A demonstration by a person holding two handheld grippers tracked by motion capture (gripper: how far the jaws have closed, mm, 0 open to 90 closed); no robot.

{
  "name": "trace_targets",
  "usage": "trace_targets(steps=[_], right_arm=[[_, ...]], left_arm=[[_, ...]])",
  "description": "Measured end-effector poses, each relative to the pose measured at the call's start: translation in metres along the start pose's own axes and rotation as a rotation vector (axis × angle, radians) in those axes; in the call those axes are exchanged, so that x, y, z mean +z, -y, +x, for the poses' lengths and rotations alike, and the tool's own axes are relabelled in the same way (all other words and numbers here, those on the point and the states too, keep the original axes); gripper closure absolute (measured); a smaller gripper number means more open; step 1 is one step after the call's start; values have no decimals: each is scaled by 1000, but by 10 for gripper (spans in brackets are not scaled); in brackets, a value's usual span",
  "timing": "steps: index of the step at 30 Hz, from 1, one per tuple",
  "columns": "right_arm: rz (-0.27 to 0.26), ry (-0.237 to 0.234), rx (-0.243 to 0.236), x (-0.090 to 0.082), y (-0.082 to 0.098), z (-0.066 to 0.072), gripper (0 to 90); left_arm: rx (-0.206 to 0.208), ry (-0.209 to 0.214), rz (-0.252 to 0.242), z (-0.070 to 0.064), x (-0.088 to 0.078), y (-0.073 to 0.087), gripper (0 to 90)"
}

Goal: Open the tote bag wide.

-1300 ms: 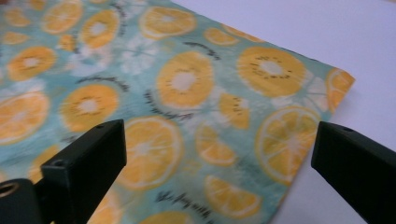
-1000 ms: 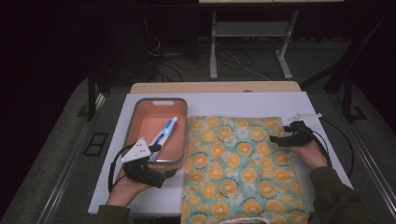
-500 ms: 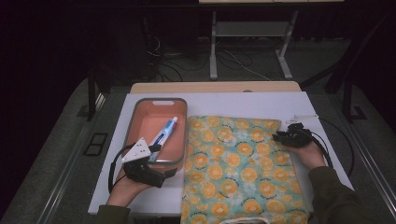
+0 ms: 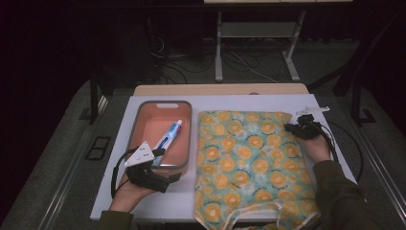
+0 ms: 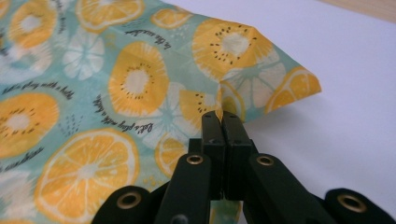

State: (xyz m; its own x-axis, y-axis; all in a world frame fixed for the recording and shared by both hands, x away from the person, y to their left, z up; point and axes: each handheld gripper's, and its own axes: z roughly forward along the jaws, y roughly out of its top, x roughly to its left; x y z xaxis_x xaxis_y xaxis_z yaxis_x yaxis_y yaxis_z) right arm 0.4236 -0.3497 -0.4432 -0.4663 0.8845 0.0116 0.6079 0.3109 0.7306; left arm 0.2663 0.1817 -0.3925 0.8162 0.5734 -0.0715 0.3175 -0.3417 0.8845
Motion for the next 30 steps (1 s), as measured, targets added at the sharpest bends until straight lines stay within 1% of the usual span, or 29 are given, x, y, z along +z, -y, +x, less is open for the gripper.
trace_targets(steps=[3,4,6,7,8,9,10,11,12,13,14,15,18,19,20,21,24,25,26,27,29,30], right_arm=[[15,67,29,6,1,-12,894],[16,77,42,7,3,-16,894],[16,57,69,9,6,-21,881],[18,57,78,9,7,-21,800],[2,66,68,6,7,-18,699],[-15,59,59,1,5,-16,635],[-24,44,60,-4,3,-13,553],[-39,30,62,-11,0,-11,501],[-60,4,61,-19,-2,-7,477],[-73,-37,61,-26,-3,-4,435],[-73,-37,61,-26,-3,-4,435],[-68,-71,54,-32,-3,0,398],[-61,-132,-11,-49,4,17,378],[-56,-141,-27,-53,7,22,370],[-61,-184,-52,-62,13,33,367],[-61,-184,-52,-62,13,33,367],[-50,-241,-116,-74,21,52,361],[-47,-296,-147,-80,26,66,355],[-47,-296,-147,-80,26,66,355],[-44,-315,-173,-83,28,73,349],[-44,-373,-212,-87,33,88,345],[-37,-397,-224,-88,36,96,343]], left_arm=[[-3,1,-3,0,0,0,0],[-3,1,-3,0,0,0,0],[-3,1,-2,0,0,0,0],[-3,1,-2,0,0,0,0],[-3,0,-1,0,0,0,0],[-3,0,-1,0,0,0,0],[-3,0,-1,0,0,0,0],[-3,0,-1,0,0,0,0],[-2,1,1,0,0,0,0],[-2,1,1,0,0,0,0],[-3,1,0,0,0,0,0],[-1,0,1,0,0,0,0],[0,-2,4,0,0,0,0],[2,-3,6,0,0,0,0],[2,-3,6,0,0,0,0],[0,-5,5,0,0,0,0],[4,-5,8,0,1,-1,0],[4,-5,8,0,1,-1,0],[4,-5,8,0,1,-1,0],[4,-6,8,0,1,-1,0],[4,-6,9,0,1,-1,0],[5,-6,9,0,1,-1,0]])
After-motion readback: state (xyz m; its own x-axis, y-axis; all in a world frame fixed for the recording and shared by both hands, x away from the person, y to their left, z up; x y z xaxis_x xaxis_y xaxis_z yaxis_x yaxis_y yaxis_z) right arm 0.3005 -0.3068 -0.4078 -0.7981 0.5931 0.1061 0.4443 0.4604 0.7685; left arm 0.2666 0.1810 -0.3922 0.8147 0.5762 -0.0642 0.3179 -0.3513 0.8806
